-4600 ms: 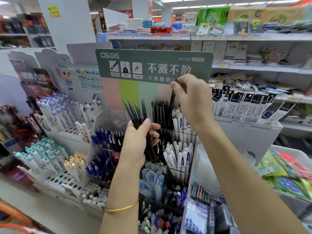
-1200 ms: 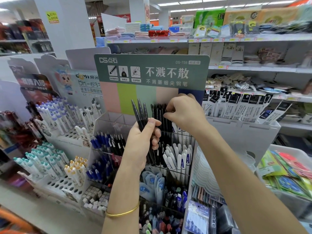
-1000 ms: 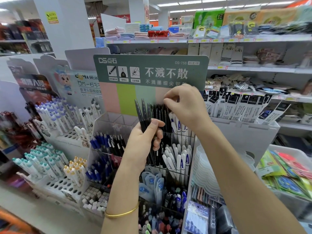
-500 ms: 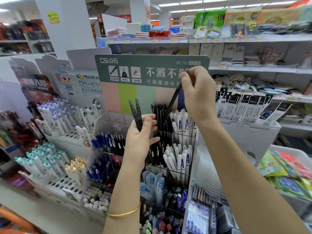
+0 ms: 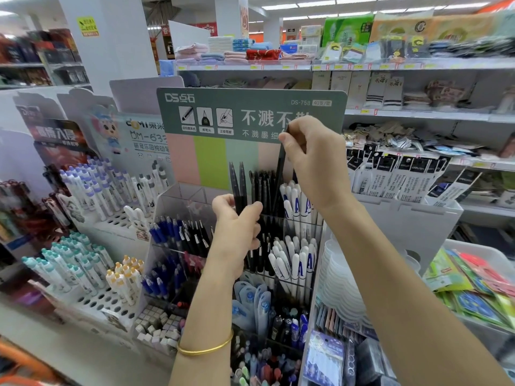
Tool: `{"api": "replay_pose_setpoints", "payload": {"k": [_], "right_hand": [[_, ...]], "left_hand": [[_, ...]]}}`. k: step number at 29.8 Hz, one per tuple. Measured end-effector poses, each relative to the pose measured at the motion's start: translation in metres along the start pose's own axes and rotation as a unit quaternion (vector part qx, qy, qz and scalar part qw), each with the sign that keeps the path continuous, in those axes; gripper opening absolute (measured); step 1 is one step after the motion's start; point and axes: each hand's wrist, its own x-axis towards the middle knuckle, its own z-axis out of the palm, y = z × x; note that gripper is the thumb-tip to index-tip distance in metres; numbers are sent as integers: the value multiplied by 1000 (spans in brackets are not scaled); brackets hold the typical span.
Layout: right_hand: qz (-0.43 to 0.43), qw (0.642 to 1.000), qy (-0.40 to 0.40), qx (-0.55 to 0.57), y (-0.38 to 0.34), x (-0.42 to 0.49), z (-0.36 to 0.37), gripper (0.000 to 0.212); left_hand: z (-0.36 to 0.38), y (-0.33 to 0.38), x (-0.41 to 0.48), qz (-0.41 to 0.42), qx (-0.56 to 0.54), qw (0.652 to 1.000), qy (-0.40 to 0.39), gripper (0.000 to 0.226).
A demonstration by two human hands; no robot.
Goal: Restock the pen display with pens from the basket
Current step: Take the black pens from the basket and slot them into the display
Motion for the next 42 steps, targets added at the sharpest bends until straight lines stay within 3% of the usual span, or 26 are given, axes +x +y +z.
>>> {"api": "replay_pose_setpoints", "payload": {"k": [3,14,18,22,28,33,42], "right_hand": [[0,1000,-22,8,1,-3,2,13],[-13,998,-64,4,1,-4,-1,11],[23,997,-69,-11,2,-6,1,11],[51,987,-96,-115,9,-9,5,18],[67,942,-221,-245,10,-10,8,17],[90,973,-146,-154,6,-6,11,25],[96,975,-186,-69,4,3,3,13]], "left_hand": [[3,5,0,-12,-32,999,8,18],[4,7,-4,7,-12,1000,-18,13],[5,7,-4,11,-13,1000,-18,11],[5,4,-3,20,-2,1000,-18,9],[3,2,-4,36,1,999,-20,8],[4,3,-5,34,0,999,-24,7],[2,2,-5,31,-3,999,-27,8]]}}
